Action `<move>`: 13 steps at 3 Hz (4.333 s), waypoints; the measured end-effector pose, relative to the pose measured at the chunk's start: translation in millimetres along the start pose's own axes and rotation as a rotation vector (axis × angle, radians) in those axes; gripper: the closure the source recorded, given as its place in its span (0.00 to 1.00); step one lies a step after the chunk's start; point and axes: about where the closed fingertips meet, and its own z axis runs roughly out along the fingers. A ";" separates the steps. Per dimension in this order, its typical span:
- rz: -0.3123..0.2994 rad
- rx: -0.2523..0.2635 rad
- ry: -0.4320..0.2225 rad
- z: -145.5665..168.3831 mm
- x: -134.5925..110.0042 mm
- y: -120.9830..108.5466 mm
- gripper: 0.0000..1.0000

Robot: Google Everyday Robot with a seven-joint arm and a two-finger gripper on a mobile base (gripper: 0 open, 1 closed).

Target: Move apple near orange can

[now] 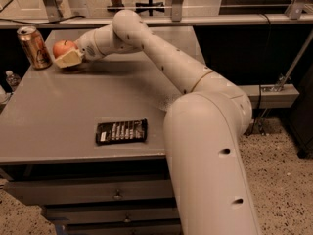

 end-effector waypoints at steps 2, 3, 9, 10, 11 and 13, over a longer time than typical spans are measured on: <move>0.014 -0.026 0.001 12.3 1.1 7.4 0.82; 0.023 -0.034 0.000 16.2 2.3 9.3 0.59; -0.006 0.060 0.063 -30.1 6.8 -11.5 0.00; -0.074 0.142 0.113 -89.6 -1.3 -25.6 0.00; -0.156 0.239 0.120 -160.9 -20.8 -38.1 0.00; -0.221 0.356 0.088 -237.8 -37.4 -48.2 0.00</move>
Offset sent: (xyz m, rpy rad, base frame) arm -0.0057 0.0127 -0.0051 0.0051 0.0342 0.0198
